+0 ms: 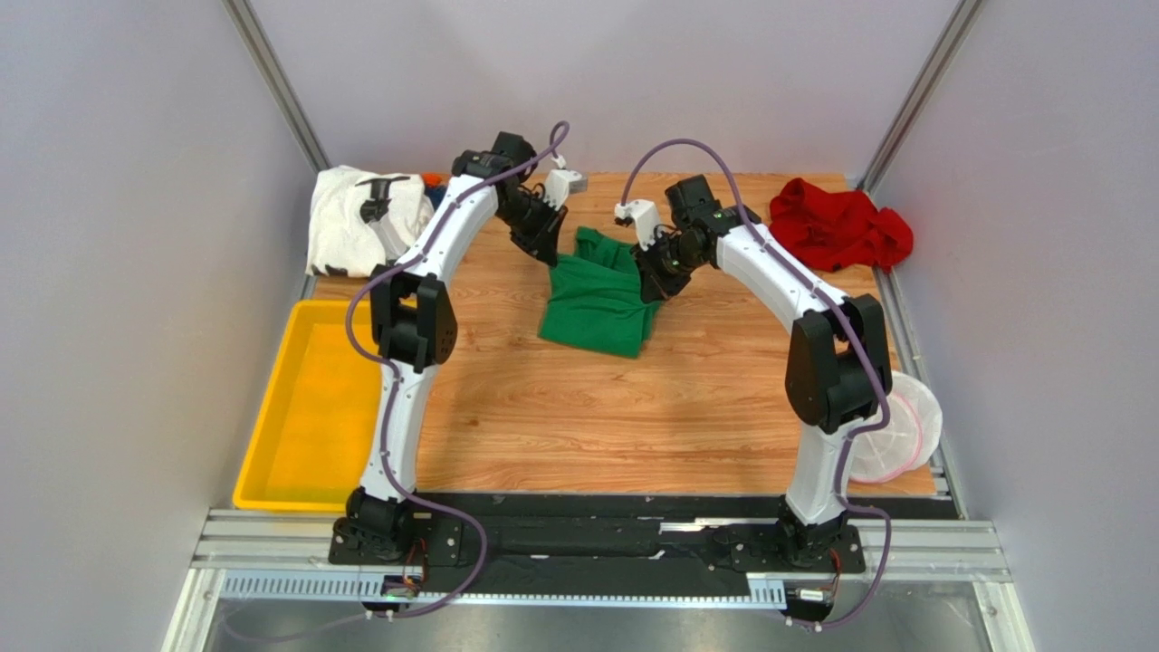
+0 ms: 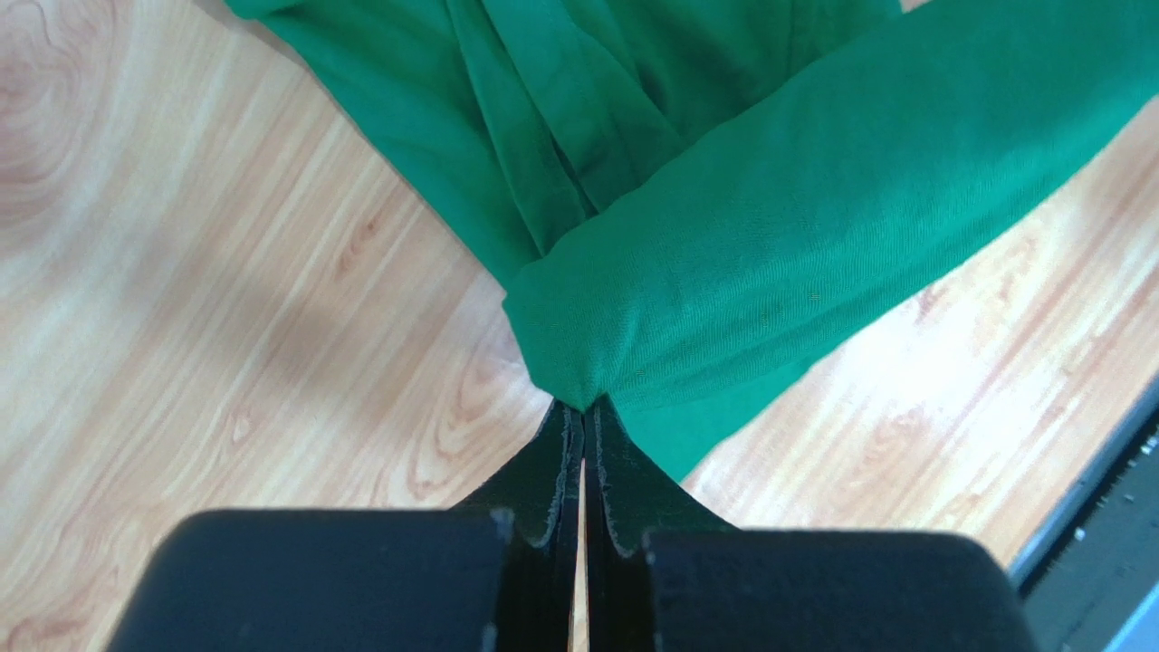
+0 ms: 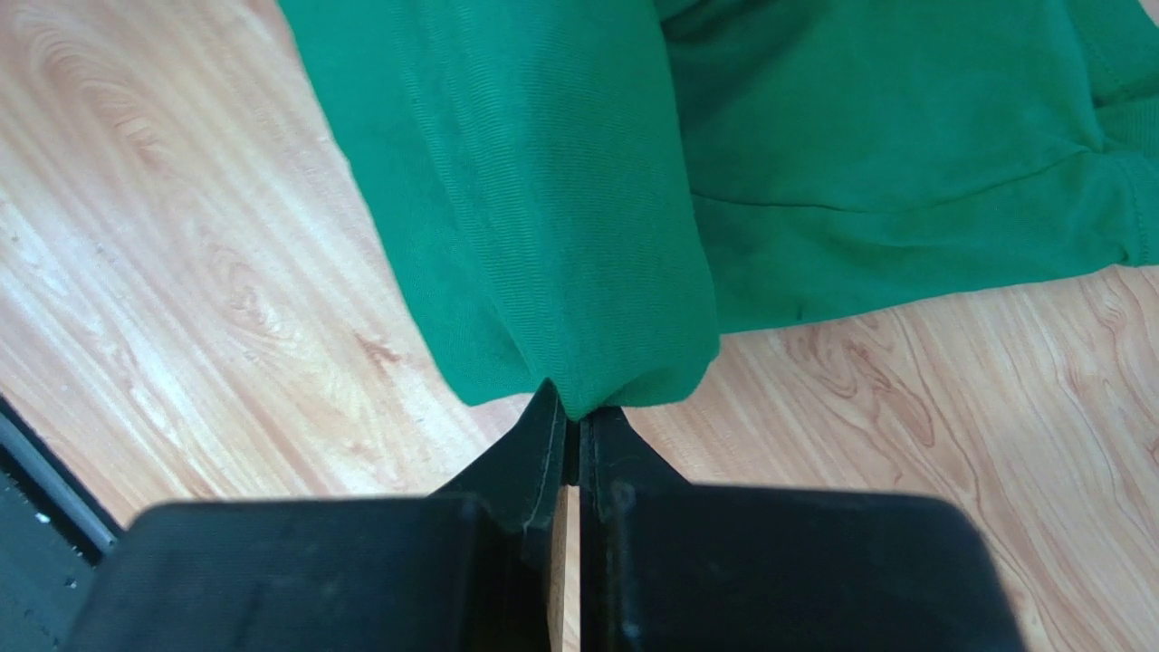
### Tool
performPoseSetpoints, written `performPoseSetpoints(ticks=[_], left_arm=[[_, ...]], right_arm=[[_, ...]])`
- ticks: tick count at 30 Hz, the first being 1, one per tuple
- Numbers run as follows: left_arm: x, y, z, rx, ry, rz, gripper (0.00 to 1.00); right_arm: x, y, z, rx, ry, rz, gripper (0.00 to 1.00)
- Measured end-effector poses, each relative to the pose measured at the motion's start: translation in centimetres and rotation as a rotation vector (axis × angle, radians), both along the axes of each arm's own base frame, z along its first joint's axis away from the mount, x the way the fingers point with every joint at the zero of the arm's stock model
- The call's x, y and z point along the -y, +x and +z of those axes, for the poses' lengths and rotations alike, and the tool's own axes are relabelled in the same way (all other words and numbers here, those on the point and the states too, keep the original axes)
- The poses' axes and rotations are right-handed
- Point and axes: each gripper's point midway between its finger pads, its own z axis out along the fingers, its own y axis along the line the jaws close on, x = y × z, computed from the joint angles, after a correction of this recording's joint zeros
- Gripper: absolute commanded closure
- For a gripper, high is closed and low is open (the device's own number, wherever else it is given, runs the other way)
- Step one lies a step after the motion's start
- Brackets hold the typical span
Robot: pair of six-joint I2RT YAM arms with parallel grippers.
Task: Fold and stack the t-shirts
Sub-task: Fold the long partially folded tshirt into a neat square
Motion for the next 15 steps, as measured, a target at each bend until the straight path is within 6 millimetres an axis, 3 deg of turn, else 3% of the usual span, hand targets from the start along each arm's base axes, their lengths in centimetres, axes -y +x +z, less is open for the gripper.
performPoseSetpoints(ticks=[6,15], left_arm=[[0.4,1.0,-0.8,0.035,-0.016,-0.003,1.0],[1.8,4.1,-0.7,0.173,-0.05,-0.003,1.0]], right_arm=[[1.0,1.7,-1.2,-0.014,-0.004,-0.011,1.0],[1.2,3.1,-0.1,0.042,-0.014,-0.005,1.0]])
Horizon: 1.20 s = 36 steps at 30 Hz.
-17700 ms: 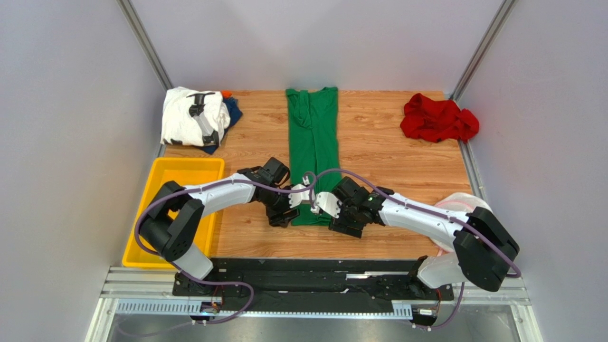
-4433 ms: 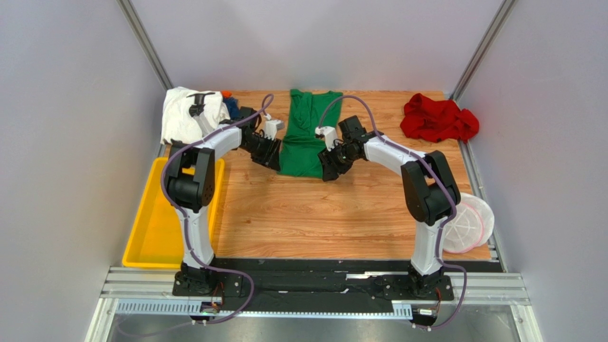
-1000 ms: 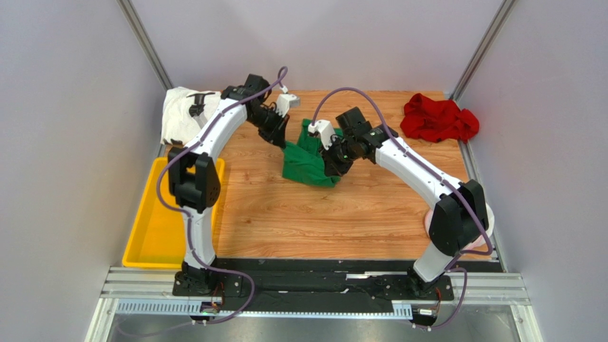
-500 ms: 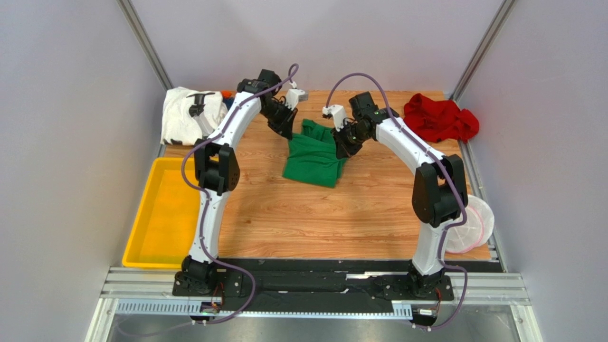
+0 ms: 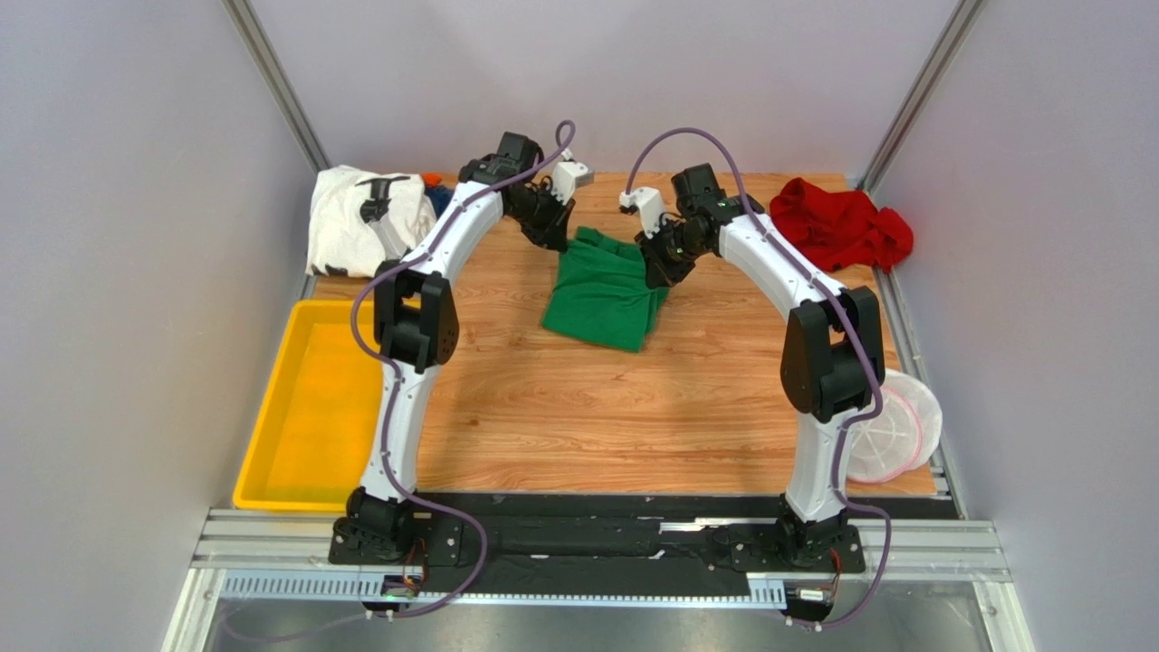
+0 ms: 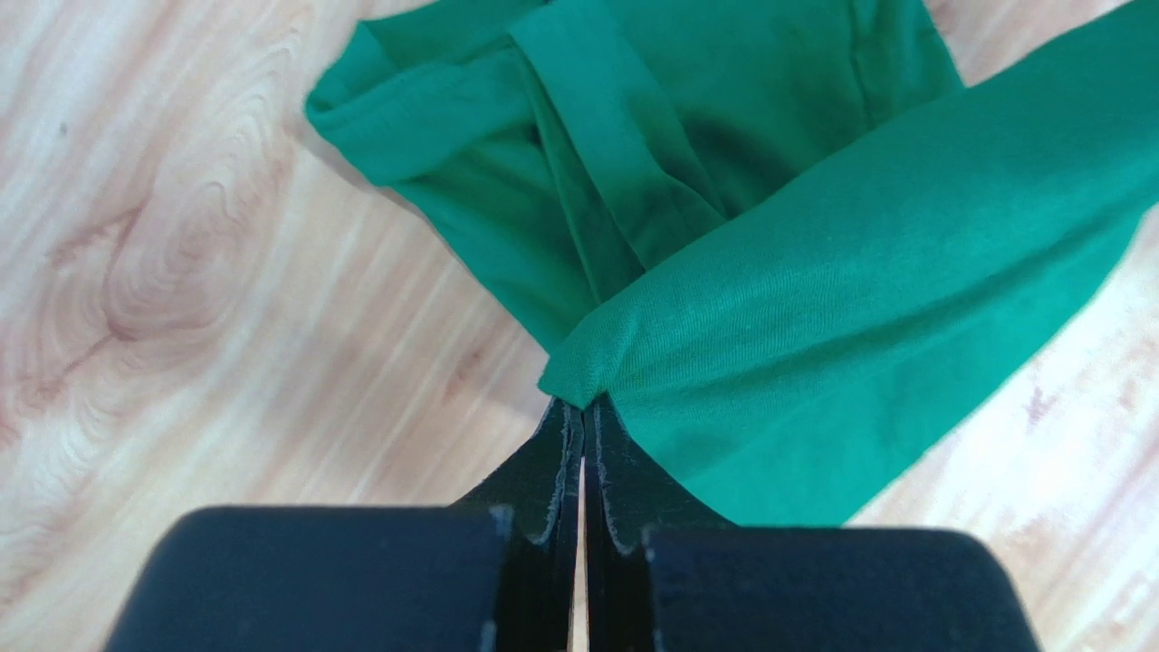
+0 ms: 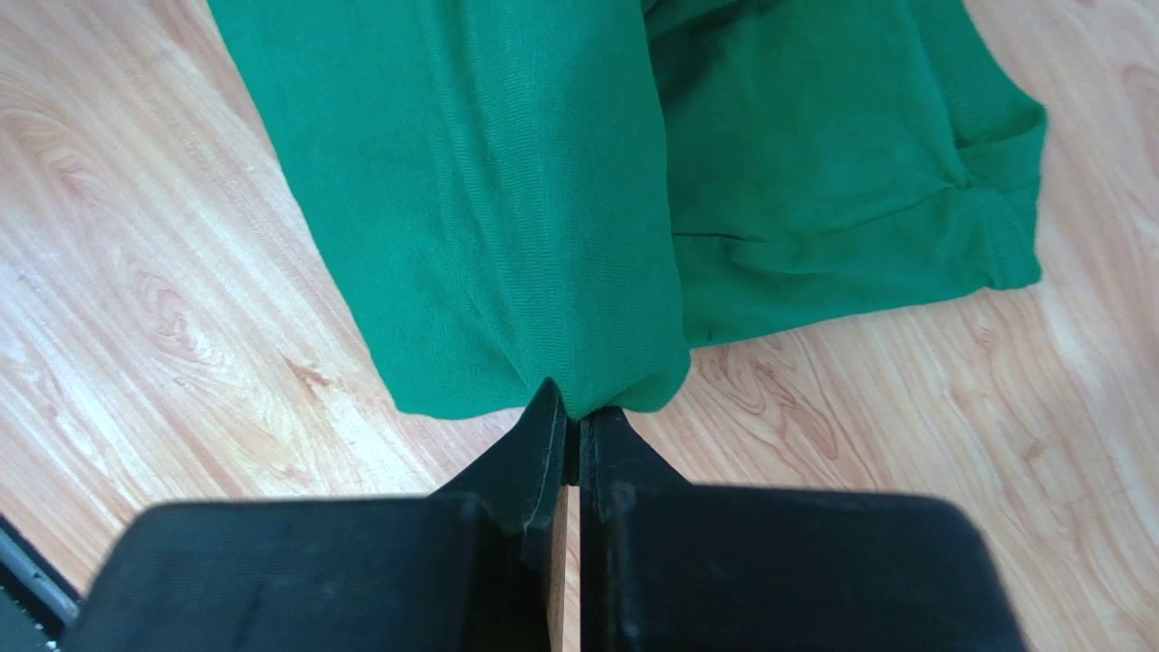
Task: Fold and stack the t-shirts
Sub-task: Fold the long partially folded tshirt into a neat square
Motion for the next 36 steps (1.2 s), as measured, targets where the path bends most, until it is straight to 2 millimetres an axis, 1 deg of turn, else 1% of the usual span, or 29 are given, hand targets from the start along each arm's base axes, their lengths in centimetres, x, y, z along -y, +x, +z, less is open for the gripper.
performPoseSetpoints(ticks=[3,13,15,20,25,31,35,36], left_arm=[[0.2,0.7,-0.3,0.03,0.006,0.008,1.0],[1.0,3.2,0.3,0.145,-0.014,0.022,1.0],[1.1,3.5,0.4,0.16,-0.016,0.024,1.0],[1.5,4.0,0.5,0.191,-0.01,0.027,1.0],[1.7,4.0,0.0,0.201,0.006,0.029,1.0],[1.3,4.4,-0.9,0.213,0.034,0.041,1.0],[1.1,4.6,-1.1,0.229,0.054,0.045,1.0],[1.1,4.7,-1.1,0.23,0.056,0.045,0.97]], right_arm=[[0.2,0.5,0.1,0.022,-0.015,-0.009,1.0],[1.5,2.6,0.2,0.113,-0.074,-0.034,1.0],[1.9,3.2,0.0,0.127,-0.085,-0.04,1.0],[2.9,4.5,-1.3,0.144,-0.119,-0.056,1.0],[3.5,5.7,-2.7,0.165,-0.158,-0.053,1.0],[3.6,7.0,-3.1,0.213,-0.181,-0.04,1.0],[3.7,8.5,-3.4,0.247,-0.203,-0.037,1.0],[3.7,8.8,-3.7,0.25,-0.21,-0.036,1.0]])
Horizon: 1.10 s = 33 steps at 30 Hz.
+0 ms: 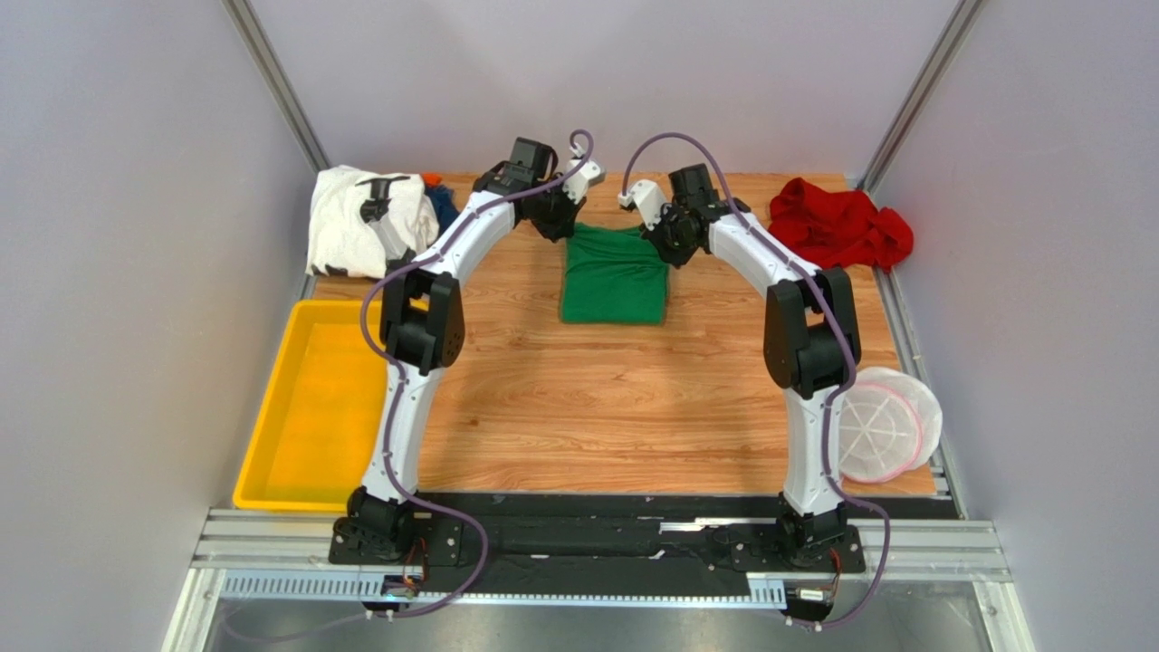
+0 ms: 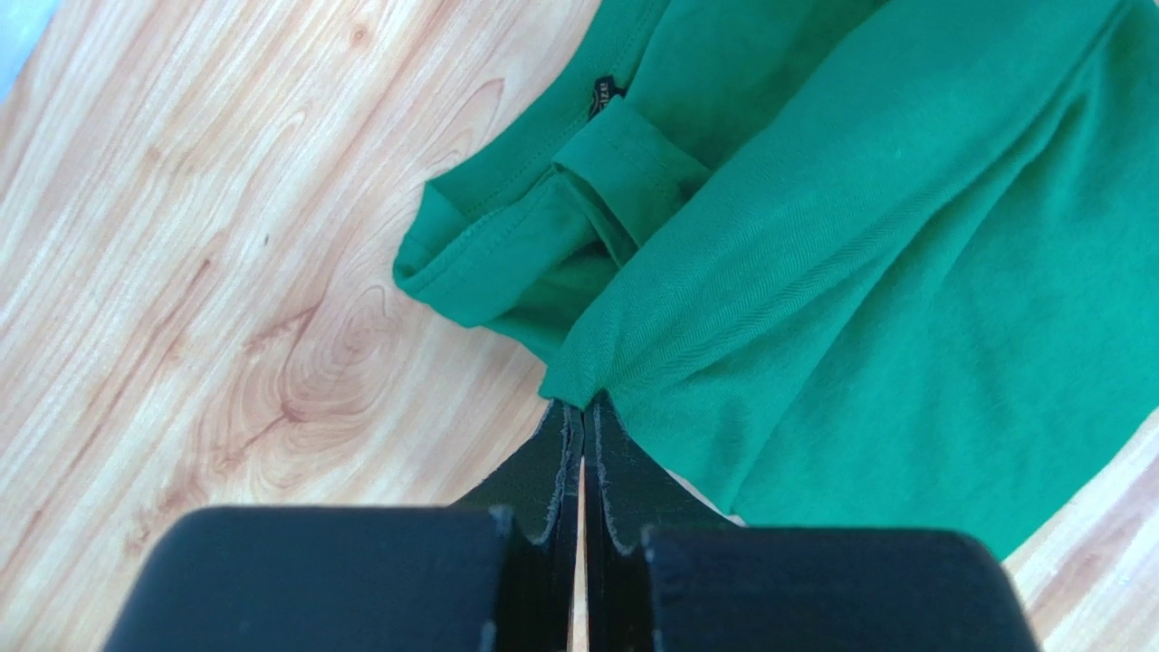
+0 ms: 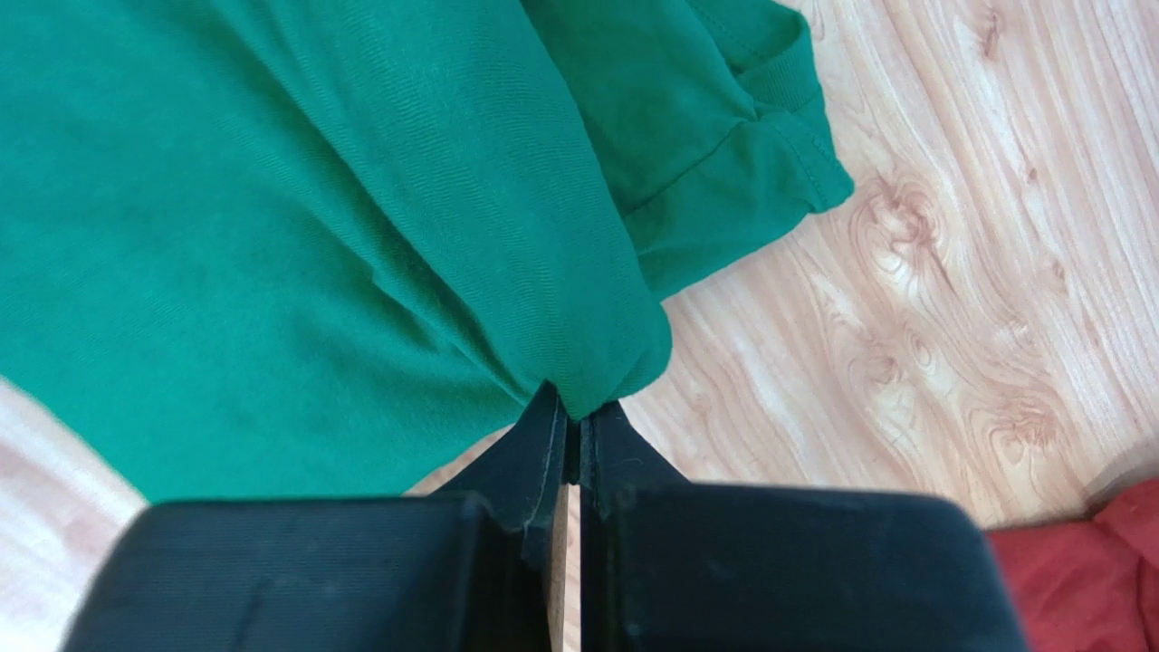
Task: Fold and stack the t-shirts
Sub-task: Fold the long partially folded tshirt into a neat square, then put the neatly folded tshirt into the corner of the board with the left arm
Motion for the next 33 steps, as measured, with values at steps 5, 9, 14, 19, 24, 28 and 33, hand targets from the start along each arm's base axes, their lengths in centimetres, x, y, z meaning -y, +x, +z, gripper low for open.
performPoseSetpoints(ticks=[5,9,14,19,24,28,33], left_arm=[[0.1,0.2,-0.2,0.029,0.04,-0.006,0.67],[-0.1,0.3,-0.8,0.05,0.082,0.0,0.64],[-0.5,0.7,-1.5,0.072,0.131,0.029,0.66],[-1.1,1.4,-2.3,0.109,0.184,0.078,0.69],[-2.1,2.0,-2.9,0.137,0.242,0.137,0.72],[-2.6,2.7,-2.5,0.168,0.257,0.171,0.73],[-3.2,3.1,-2.6,0.186,0.273,0.206,0.74]], right_arm=[[0.3,1.3,-1.2,0.01,-0.034,-0.01,0.8],[0.9,2.1,-1.8,0.022,-0.072,-0.029,0.62],[1.5,2.9,-1.3,0.051,-0.095,-0.053,0.52],[1.5,4.2,0.4,0.107,-0.095,-0.071,0.5],[1.3,5.5,1.9,0.166,-0.085,-0.083,0.49],[1.0,6.9,2.3,0.2,-0.081,-0.092,0.49],[0.9,8.1,1.6,0.213,-0.091,-0.103,0.49]])
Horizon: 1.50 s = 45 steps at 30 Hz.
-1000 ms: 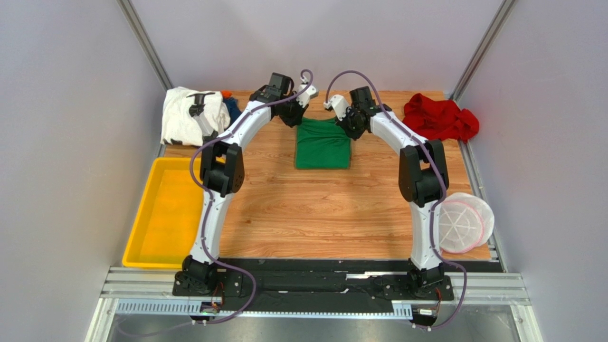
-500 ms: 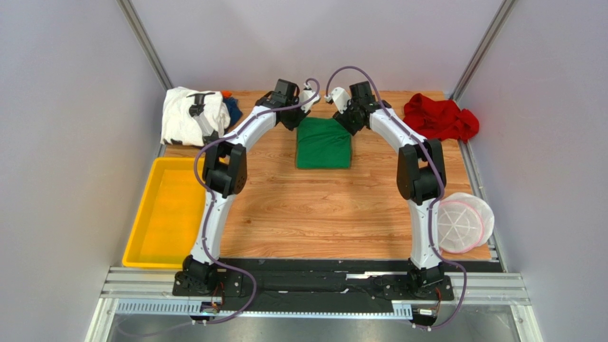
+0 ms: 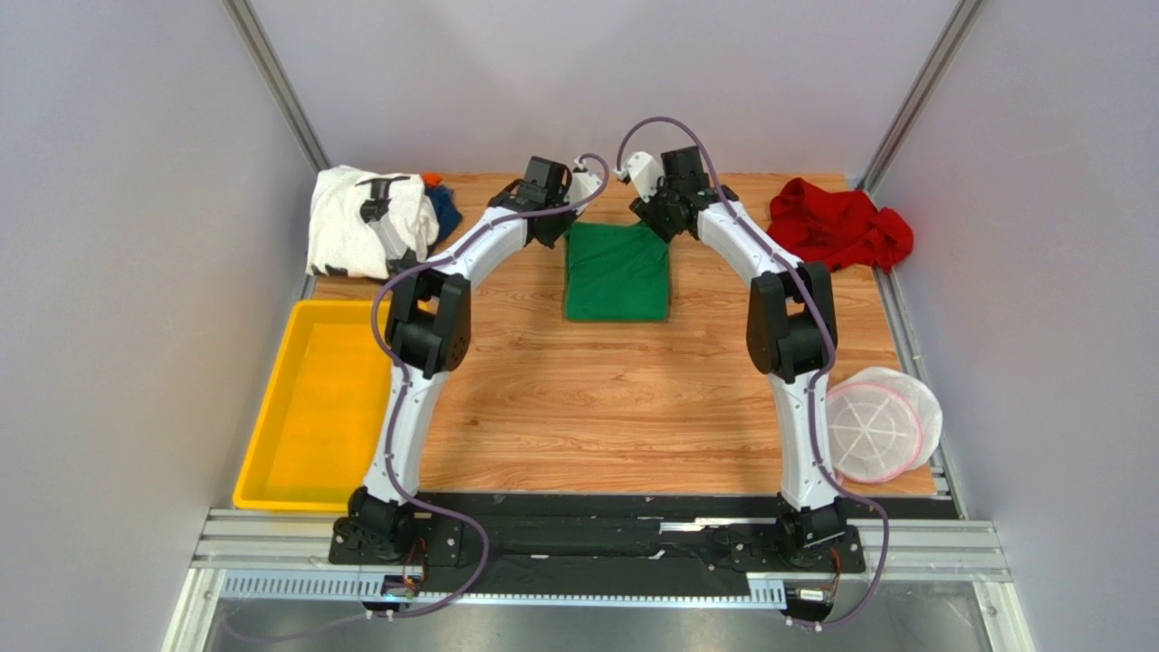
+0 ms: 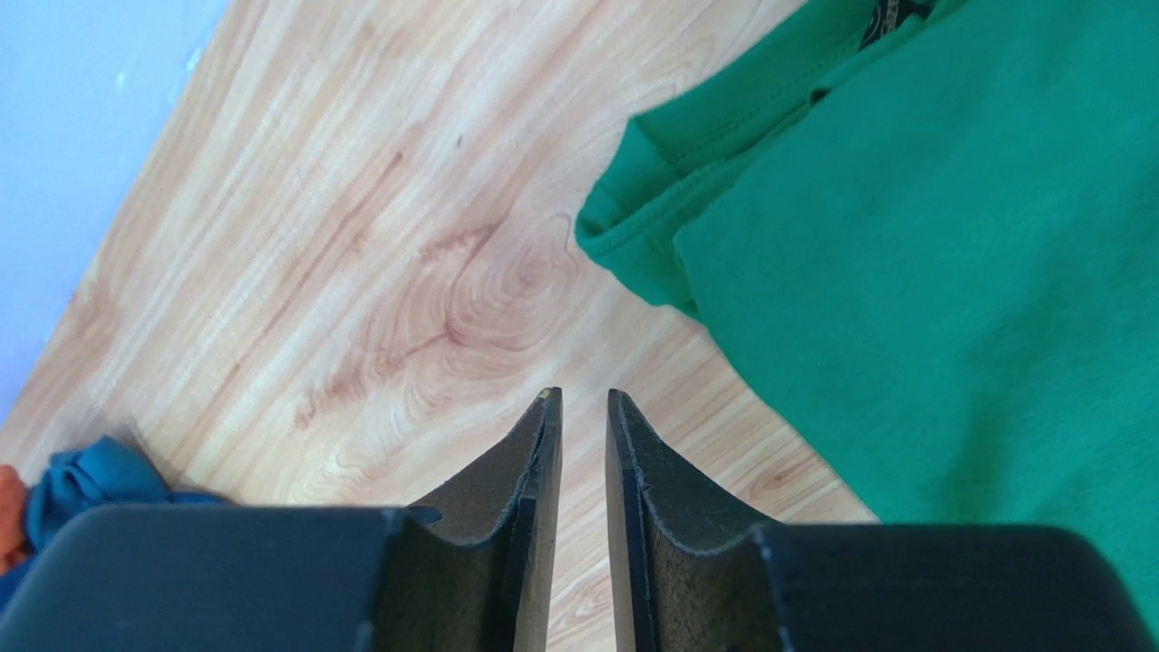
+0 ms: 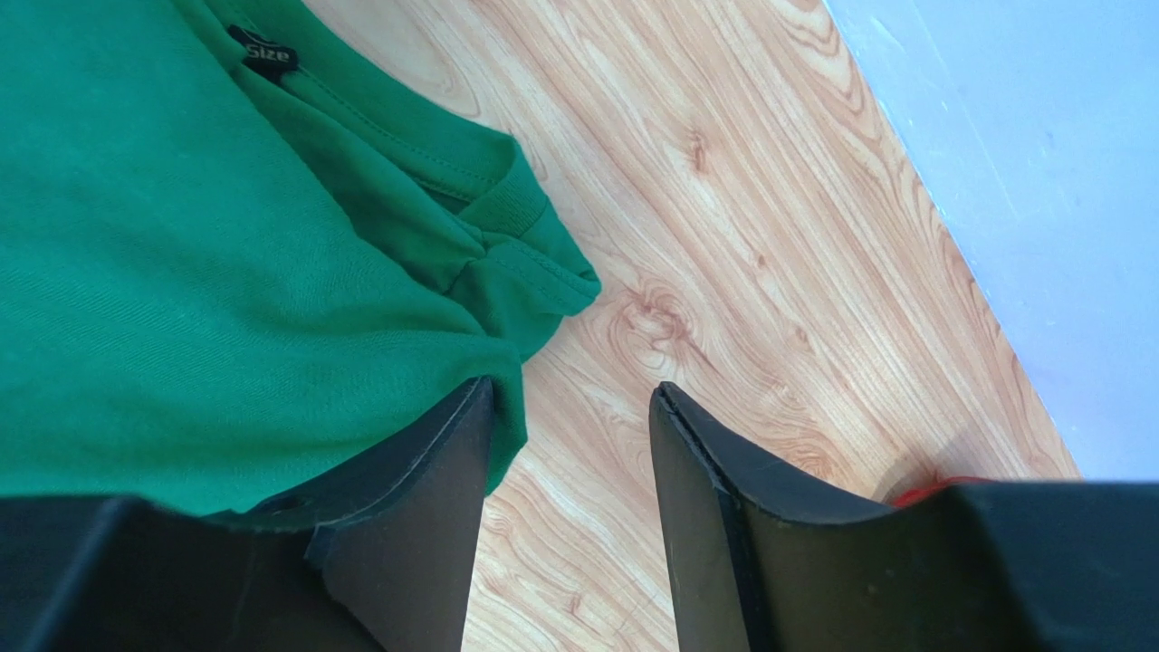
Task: Fold and stack the t-shirts
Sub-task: Put the neatly folded tshirt into the corner of the board with the left arm
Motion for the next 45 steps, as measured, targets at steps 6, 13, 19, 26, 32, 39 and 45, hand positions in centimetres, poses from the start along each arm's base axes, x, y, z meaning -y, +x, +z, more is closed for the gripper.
performPoseSetpoints(ticks=[6,13,19,26,32,39,45], left_arm=[[-0.8,-2.1,-0.9,-0.053,0.007,0.018,0.73],[-0.8,-4.9,3.2,-0.038,-0.021,-0.002,0.66],[0.4,-6.6,9.4,0.033,-0.097,-0.061,0.58],[1.9,-8.5,9.6,-0.033,-0.152,-0.138,0.55],[2.8,-9.9,8.9,-0.115,-0.205,-0.157,0.52],[2.9,-10.9,7.5,-0.194,-0.22,-0.141,0.49],[3.3,-10.7,5.4,-0.291,-0.244,-0.139,0.41]], right_arm=[[0.3,0.1,-0.3,0.004,-0.031,-0.026,0.49],[1.3,-1.2,-0.8,-0.01,-0.054,-0.069,0.46],[1.7,-2.6,1.8,0.005,-0.001,-0.121,0.29],[3.0,-4.8,4.0,-0.008,0.099,-0.214,0.26],[4.8,-6.8,2.0,-0.167,0.254,-0.302,0.25],[5.8,-9.2,0.8,-0.341,0.408,-0.362,0.22],[4.1,-10.4,0.7,-0.41,0.472,-0.336,0.19]])
